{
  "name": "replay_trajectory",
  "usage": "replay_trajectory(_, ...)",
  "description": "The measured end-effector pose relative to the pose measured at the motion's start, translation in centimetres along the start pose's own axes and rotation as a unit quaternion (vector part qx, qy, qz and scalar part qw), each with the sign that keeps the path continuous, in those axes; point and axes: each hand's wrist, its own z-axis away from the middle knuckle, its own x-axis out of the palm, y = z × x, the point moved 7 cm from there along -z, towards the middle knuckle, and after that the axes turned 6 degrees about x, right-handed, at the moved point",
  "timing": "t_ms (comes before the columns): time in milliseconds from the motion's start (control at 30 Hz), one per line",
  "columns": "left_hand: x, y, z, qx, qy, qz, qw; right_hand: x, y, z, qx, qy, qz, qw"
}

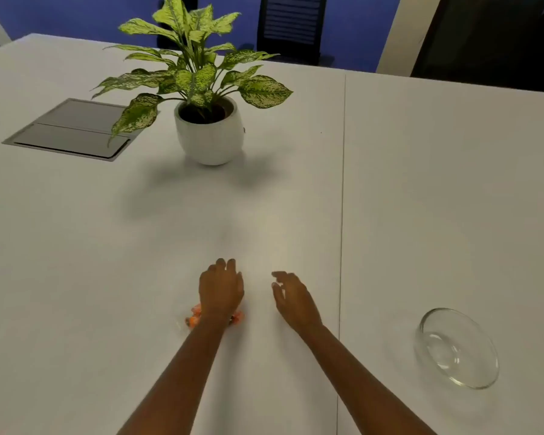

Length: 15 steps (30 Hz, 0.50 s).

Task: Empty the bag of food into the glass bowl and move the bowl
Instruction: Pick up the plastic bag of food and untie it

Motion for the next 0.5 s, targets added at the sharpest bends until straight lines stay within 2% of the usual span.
replay_trajectory(67, 1.0, -2.1, 0.5, -0.058, -0.082, 0.0, 0.995, 1.5, -0.3, -0.1, 0.027, -0.044, -0.024, 0.998)
replay_trajectory(167, 2.0, -5.3, 1.5, -0.116, -0.12, 0.019, 0.986, 3.9, -1.0, 0.1, 0.068, -0.098, -0.055, 0.991)
replay_trajectory(300, 3.5, -7.3, 3.2, -0.2, -0.182, 0.163, 0.949, 6.3, -0.6, 0.6, 0.162, -0.159, -0.168, 0.959)
replay_trajectory(400, 3.8, -7.2, 3.7, -0.196, -0.232, 0.199, 0.932, 7.5, -0.1, 1.0, 0.223, -0.177, -0.235, 0.929)
replay_trajectory(500, 4.2, -6.0, 3.6, -0.191, -0.27, 0.273, 0.904, 7.2, 0.4, 0.9, 0.24, -0.161, -0.264, 0.92)
